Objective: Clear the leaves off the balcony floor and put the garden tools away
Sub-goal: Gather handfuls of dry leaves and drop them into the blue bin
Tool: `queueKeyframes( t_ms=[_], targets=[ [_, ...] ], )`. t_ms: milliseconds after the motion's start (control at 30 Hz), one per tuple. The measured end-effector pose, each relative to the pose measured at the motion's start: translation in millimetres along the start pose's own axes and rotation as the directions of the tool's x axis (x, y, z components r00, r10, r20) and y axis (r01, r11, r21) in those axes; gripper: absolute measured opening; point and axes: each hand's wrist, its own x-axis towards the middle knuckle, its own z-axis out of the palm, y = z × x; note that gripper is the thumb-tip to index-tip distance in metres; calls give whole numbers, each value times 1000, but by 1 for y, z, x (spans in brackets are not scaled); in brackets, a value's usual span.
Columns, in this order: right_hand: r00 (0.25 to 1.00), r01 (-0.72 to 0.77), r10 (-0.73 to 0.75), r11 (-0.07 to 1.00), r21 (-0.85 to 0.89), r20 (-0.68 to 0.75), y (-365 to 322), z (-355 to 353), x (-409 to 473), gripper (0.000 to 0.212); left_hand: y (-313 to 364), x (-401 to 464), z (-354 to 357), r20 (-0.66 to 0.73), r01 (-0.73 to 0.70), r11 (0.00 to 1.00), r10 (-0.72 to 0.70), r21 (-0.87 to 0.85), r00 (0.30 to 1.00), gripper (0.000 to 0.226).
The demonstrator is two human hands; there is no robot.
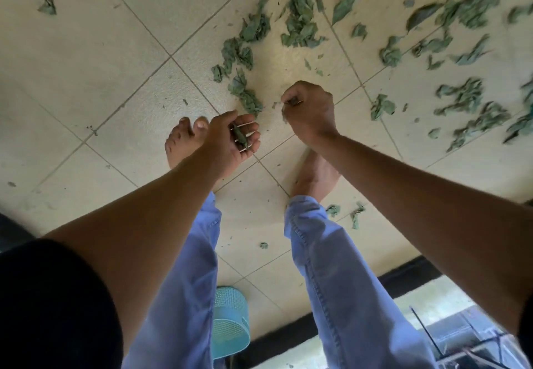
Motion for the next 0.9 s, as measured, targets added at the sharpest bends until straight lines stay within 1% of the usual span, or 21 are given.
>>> queueKeyframes(
  t_ms=[67, 133, 233, 300, 367, 433, 467, 533, 567, 633, 733, 833, 900],
  targets=[
    [999, -8, 4, 992, 128, 32, -21, -14, -21, 18, 2, -7, 12, 25, -20, 1000, 20, 12, 999, 34],
    [997, 14, -26, 987, 163, 75, -40, -23, -43, 16, 3, -12, 25, 56, -39, 999, 38, 20, 998, 34],
    [984, 117, -130, 987, 108, 119, -49, -23, -67, 18, 4, -20, 41, 150, -44, 996, 33, 71, 988, 41],
    [976, 154, -160, 987, 50, 146, -47, -16, -77, 22, 5, -25, 45, 190, -25, 995, 6, 97, 982, 40],
    [974, 204, -206, 979, 31, 100, -43, -12, -84, 25, 4, -25, 44, 192, -23, 996, 6, 87, 981, 39],
    [971, 239, -239, 971, 0, 1, -38, -13, -84, 22, 4, -21, 37, 183, -51, 997, 39, 60, 982, 38],
    [970, 239, -240, 971, -24, -46, -32, -15, -82, 20, 4, -18, 33, 171, -60, 997, 50, 51, 984, 38],
    [977, 180, -187, 981, -78, -103, -13, -19, -69, 22, 6, -9, 22, 160, -60, 997, 52, 42, 986, 38],
    [982, 132, -146, 983, -124, -119, -1, -19, -59, 24, 7, -5, 17, 154, -60, 997, 52, 45, 987, 38],
    [987, 40, -81, 961, -273, -140, 26, -17, -35, 29, 7, 5, 6, 156, -65, 997, 60, 30, 986, 38],
    [996, -27, -13, 890, -454, -85, 55, -9, -2, 37, 8, 14, -8, 192, -66, 998, 62, 16, 980, 37],
    [999, -7, -13, 860, -510, -35, 61, 2, 18, 47, 7, 19, -21, 207, -51, 999, 50, -5, 977, 39],
    [1000, 14, -16, 853, -522, 0, 56, 4, 23, 42, 6, 13, -26, 188, -44, 999, 46, -14, 981, 41]
  ],
)
